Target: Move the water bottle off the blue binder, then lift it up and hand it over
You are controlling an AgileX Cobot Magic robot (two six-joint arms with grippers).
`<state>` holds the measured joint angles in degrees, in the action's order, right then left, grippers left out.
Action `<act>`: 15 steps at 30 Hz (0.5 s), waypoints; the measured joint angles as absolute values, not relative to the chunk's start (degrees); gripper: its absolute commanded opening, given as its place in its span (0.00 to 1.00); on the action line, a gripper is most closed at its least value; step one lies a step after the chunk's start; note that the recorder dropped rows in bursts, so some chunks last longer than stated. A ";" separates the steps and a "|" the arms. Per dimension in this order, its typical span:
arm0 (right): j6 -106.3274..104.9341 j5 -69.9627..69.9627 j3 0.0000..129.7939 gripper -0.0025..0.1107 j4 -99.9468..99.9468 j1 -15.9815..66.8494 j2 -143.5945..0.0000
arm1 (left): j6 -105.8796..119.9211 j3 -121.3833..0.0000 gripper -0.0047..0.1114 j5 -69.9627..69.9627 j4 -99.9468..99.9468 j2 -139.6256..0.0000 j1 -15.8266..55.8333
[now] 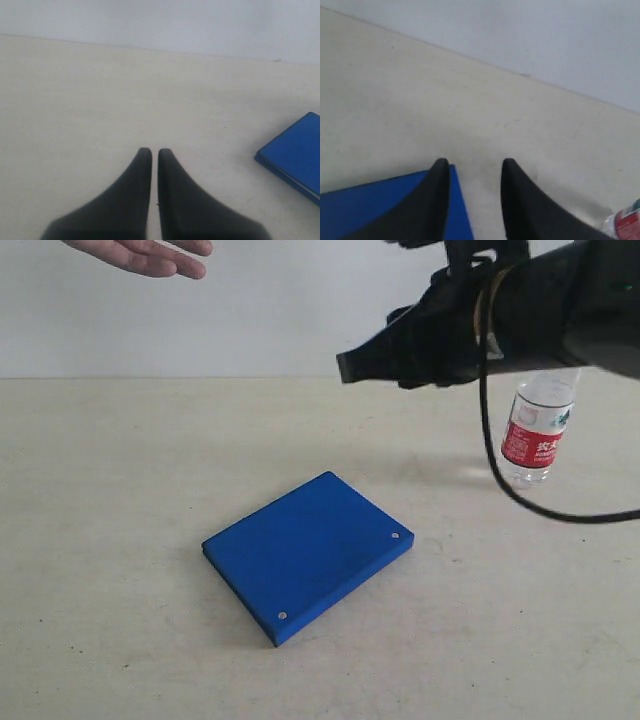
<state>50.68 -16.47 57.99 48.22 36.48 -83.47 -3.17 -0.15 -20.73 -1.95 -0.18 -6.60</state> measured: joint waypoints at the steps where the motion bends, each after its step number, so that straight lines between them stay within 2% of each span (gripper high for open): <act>1: 50.40 -16.33 57.39 0.07 47.24 36.89 -84.18 | -3.17 -0.15 0.08 -20.73 -1.95 -0.18 -6.60; 2: 50.13 -16.20 56.62 0.02 46.70 37.25 -84.88 | -3.17 -0.15 0.08 -20.73 -1.95 -0.18 -6.60; 9: 43.87 -18.90 49.30 0.02 31.16 37.70 -89.51 | -3.17 -0.15 0.08 -20.73 -1.95 -0.18 -6.60; 13: 24.73 -21.90 47.44 0.02 9.81 37.70 -89.51 | -3.17 -0.15 0.08 -20.73 -1.95 -0.18 -6.60; 15: 8.60 -24.44 47.44 0.02 -4.45 37.70 -89.51 | -3.17 -0.15 0.08 -20.73 -1.95 -0.18 -6.60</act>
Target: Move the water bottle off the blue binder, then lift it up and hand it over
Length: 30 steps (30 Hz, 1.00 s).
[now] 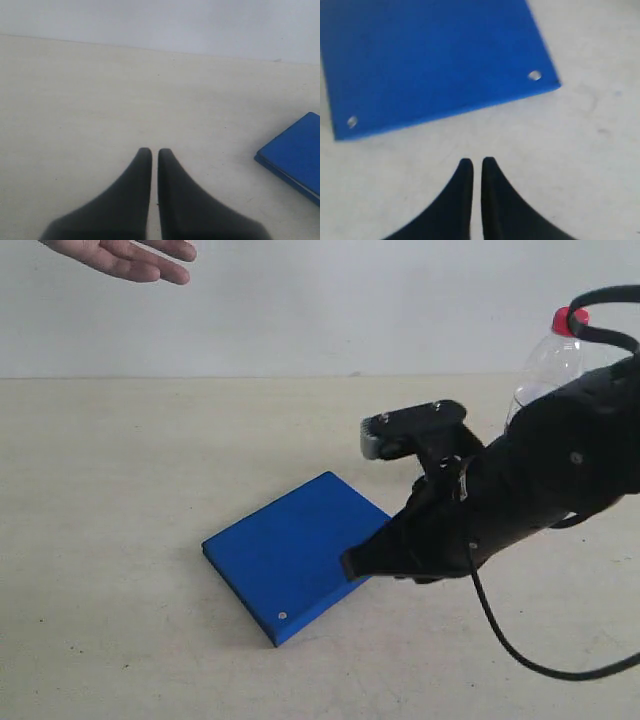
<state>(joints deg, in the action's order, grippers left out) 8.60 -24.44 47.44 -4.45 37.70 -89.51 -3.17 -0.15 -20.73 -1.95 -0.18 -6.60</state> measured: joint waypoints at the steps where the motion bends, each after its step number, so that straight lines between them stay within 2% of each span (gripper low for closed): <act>1: 1.47 -25.86 47.44 0.02 -10.30 37.70 -89.51 | -3.17 -0.15 0.08 -20.73 -1.95 -0.18 -6.60; 5: -31.20 -32.20 47.35 0.02 -32.68 37.70 -89.51 | -3.17 -0.15 0.08 -20.73 -1.95 -0.18 -6.60; 9: -47.06 -28.47 47.35 0.02 -43.46 37.70 -89.51 | -3.17 -0.15 0.08 -20.73 -1.95 -0.18 -6.60; 17: -50.85 -15.89 47.35 0.02 -47.11 37.70 -85.48 | 0.00 -0.15 0.08 -19.66 7.23 -0.18 -6.60; 23: -50.38 -13.21 47.35 0.02 -47.26 37.70 -83.23 | -5.13 -0.15 0.08 -1.62 1.00 -0.18 -6.60; 26: -50.26 -10.98 47.35 0.11 -47.29 37.70 -83.08 | -9.52 -0.15 0.08 8.81 -4.23 -0.18 -6.60; 30: -47.82 -12.11 47.35 0.35 -47.50 37.70 -83.08 | -11.22 -0.15 0.08 18.35 -6.08 -0.18 -6.60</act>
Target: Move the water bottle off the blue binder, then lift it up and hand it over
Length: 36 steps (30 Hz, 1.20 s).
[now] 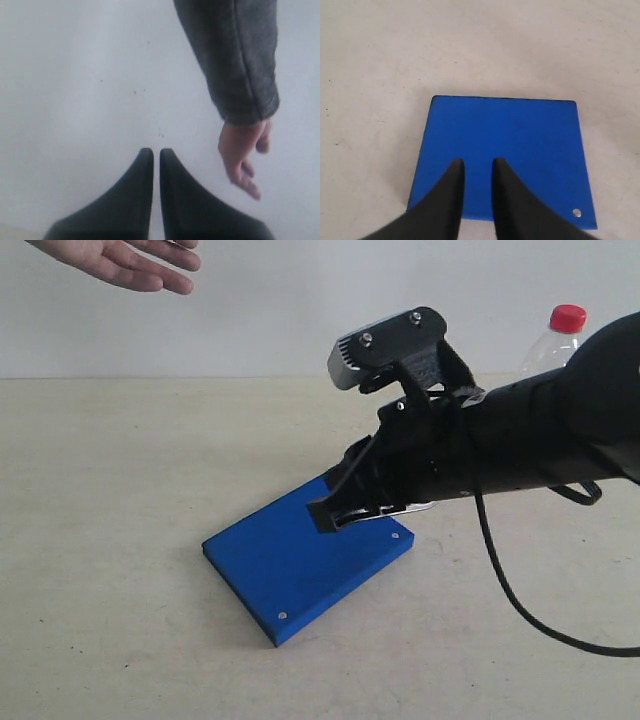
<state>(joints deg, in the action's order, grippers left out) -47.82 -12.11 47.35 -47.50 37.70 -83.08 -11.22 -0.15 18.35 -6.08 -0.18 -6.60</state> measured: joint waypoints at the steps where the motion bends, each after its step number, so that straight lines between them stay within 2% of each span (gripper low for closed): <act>1: -46.96 -13.17 47.35 0.41 -47.50 37.70 -83.08 | -11.34 -0.15 0.08 19.81 -6.08 -0.18 -6.60; 4: -44.00 -15.86 47.35 0.48 -47.50 37.70 -83.08 | -11.47 -0.15 0.08 24.23 -6.30 -0.16 -6.60; 8: -40.99 -16.68 47.35 0.47 -47.50 37.70 -83.08 | -14.62 -0.15 0.08 30.65 -6.42 -0.06 -6.60; 12: -39.28 -15.74 47.35 0.47 -47.50 37.70 -83.08 | -31.55 -0.15 0.08 35.91 -2.13 -0.06 -6.60; 29: -30.78 -15.42 47.35 0.47 -47.50 37.70 -83.08 | -76.56 -0.57 0.08 34.87 53.58 -0.48 -6.60; 32: -27.37 -18.11 48.45 0.47 -47.50 36.88 -83.08 | -80.57 -5.87 0.08 34.24 69.60 -5.73 -6.60; 36: -23.40 -29.72 53.15 0.47 -47.39 31.05 -83.08 | -88.58 -15.23 0.08 32.93 84.07 -21.27 -6.60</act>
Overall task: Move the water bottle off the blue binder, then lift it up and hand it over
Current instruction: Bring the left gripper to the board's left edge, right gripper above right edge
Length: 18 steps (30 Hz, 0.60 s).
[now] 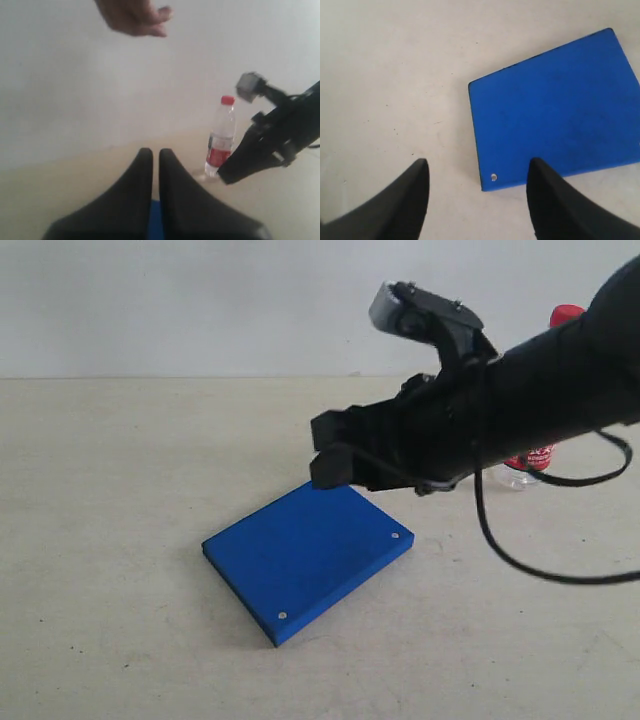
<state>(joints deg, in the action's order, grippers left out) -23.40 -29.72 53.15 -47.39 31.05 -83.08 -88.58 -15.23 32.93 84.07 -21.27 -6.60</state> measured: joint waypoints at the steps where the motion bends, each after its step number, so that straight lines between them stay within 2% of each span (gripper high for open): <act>1: -23.22 -33.31 54.54 0.47 -46.93 28.95 -83.08 | -89.96 -17.03 0.08 32.63 85.28 -26.22 -6.13; 6: -20.95 -45.17 58.68 0.47 -39.21 19.09 -83.20 | -91.29 -22.41 0.09 32.59 84.58 -47.85 -2.10; 8: -20.17 -50.26 58.81 0.47 -35.86 15.87 -84.36 | -89.80 -23.95 0.14 34.16 84.33 -56.14 -1.09; 9: -20.17 -52.50 58.81 0.47 -34.88 14.89 -85.12 | -89.14 -24.42 0.25 35.00 84.33 -59.43 -0.95; 10: -21.27 -57.04 58.81 0.47 -33.35 14.31 -87.56 | -88.31 -25.29 0.31 37.33 84.11 -66.73 -0.72; 11: -22.39 -57.96 58.81 0.47 -33.09 14.22 -88.73 | -88.23 -25.55 0.45 38.44 83.87 -69.33 -0.72; 13: -24.59 -56.71 58.81 0.47 -32.87 14.22 -91.28 | -89.90 -26.12 0.60 43.81 82.02 -77.57 -0.64; 16: -25.46 -47.19 59.71 0.47 -32.86 14.22 -95.39 | -95.34 -26.34 0.59 53.00 76.71 -87.51 -0.64; 18: -25.56 -46.39 62.10 0.47 -33.45 14.18 -99.75 | -96.03 -26.34 0.59 53.52 75.23 -91.88 -0.50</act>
<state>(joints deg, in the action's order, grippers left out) -25.56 -46.39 62.10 -33.45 14.18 -99.75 -96.03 -26.34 53.52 75.23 -91.88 -0.50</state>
